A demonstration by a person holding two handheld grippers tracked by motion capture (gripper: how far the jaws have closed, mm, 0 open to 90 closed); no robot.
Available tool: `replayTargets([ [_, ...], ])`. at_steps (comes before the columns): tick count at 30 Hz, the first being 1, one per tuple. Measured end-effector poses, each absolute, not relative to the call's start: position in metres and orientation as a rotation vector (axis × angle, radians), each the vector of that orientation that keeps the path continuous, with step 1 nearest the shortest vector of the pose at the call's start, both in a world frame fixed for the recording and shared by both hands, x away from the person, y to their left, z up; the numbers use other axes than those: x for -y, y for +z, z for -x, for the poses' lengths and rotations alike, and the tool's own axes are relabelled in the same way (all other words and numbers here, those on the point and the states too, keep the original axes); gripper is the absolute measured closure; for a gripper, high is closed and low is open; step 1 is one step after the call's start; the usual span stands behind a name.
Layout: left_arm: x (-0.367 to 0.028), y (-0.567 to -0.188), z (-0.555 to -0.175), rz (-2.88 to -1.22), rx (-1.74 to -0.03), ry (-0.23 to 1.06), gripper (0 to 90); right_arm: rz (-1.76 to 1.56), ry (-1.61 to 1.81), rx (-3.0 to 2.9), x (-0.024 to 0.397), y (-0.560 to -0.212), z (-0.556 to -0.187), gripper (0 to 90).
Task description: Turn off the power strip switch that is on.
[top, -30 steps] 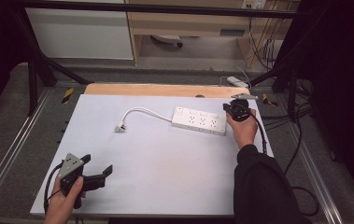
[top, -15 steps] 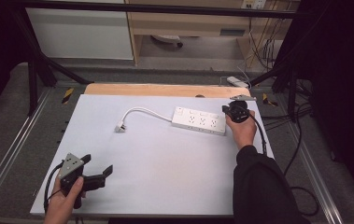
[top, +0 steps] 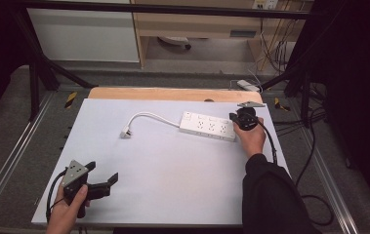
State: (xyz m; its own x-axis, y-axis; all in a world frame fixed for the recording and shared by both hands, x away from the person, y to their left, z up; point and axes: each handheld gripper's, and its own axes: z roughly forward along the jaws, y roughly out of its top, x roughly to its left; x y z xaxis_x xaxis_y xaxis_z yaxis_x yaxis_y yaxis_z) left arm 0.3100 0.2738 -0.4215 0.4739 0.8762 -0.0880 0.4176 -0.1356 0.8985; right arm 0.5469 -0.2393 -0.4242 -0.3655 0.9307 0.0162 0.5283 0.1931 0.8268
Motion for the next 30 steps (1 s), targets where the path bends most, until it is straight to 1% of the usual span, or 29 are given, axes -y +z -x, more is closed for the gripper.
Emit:
replayTargets([
  [30, -0.274, -0.421, -0.309, -1.751, -1.093, 0.59, 5.2, -1.377, 1.046, -2.003, 0.232, -0.435, -0.549, 90.0],
])
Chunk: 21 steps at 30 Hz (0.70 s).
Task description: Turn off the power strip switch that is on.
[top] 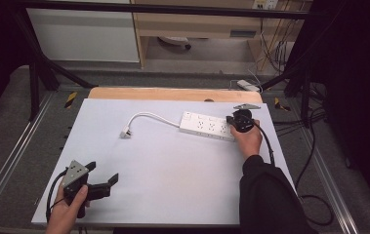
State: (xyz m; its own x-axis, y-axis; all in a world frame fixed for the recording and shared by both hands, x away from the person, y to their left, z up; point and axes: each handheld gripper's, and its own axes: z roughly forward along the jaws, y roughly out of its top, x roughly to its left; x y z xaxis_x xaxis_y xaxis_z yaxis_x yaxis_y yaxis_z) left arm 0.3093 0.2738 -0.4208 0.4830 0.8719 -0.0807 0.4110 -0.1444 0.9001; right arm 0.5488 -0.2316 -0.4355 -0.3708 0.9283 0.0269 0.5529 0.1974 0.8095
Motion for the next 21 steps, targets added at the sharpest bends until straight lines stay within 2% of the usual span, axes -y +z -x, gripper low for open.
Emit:
replayTargets([
  [21, -0.273, -0.4212, -0.3094, -1.76, -1.085, 0.586, 5.2, -1.369, 1.055, -2.008, 0.2278, -0.4373, -0.5495, 90.0],
])
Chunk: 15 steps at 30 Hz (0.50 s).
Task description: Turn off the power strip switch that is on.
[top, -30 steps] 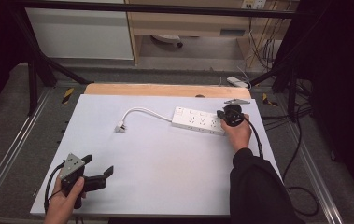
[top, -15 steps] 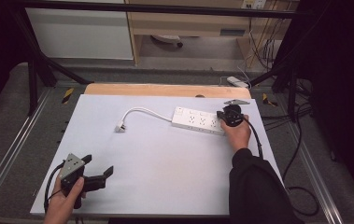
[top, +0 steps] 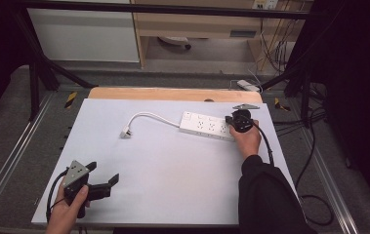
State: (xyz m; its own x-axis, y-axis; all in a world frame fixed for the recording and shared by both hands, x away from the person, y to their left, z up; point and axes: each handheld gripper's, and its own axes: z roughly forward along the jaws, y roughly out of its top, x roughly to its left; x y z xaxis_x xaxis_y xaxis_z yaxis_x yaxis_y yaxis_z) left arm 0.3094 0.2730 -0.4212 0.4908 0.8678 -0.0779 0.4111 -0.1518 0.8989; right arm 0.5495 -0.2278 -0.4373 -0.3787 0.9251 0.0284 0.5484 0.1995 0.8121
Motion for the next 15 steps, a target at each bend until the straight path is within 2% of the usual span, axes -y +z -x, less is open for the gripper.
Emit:
replayTargets([
  [15, -0.2726, -0.4213, -0.3094, -1.763, -1.082, 0.586, 5.2, -1.35, 1.047, -2.002, 0.2283, -0.4382, -0.5484, 90.0],
])
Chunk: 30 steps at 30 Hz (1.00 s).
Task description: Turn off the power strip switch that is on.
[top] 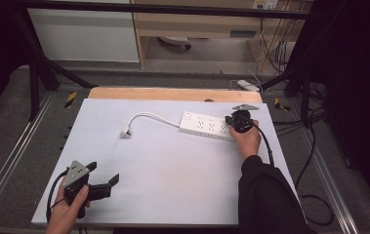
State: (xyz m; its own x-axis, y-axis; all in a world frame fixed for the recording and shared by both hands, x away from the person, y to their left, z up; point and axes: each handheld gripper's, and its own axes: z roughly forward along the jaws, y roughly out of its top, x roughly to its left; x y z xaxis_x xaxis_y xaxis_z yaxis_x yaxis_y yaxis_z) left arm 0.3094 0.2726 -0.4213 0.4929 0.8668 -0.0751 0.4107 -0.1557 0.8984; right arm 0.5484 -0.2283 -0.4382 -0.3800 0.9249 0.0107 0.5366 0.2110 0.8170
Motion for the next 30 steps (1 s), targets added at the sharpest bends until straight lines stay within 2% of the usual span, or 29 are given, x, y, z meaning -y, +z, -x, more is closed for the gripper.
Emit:
replayTargets([
  [30, -0.2723, -0.4211, -0.3093, -1.765, -1.078, 0.585, 5.2, -1.371, 1.052, -1.99, 0.2345, -0.4409, -0.547, 90.0],
])
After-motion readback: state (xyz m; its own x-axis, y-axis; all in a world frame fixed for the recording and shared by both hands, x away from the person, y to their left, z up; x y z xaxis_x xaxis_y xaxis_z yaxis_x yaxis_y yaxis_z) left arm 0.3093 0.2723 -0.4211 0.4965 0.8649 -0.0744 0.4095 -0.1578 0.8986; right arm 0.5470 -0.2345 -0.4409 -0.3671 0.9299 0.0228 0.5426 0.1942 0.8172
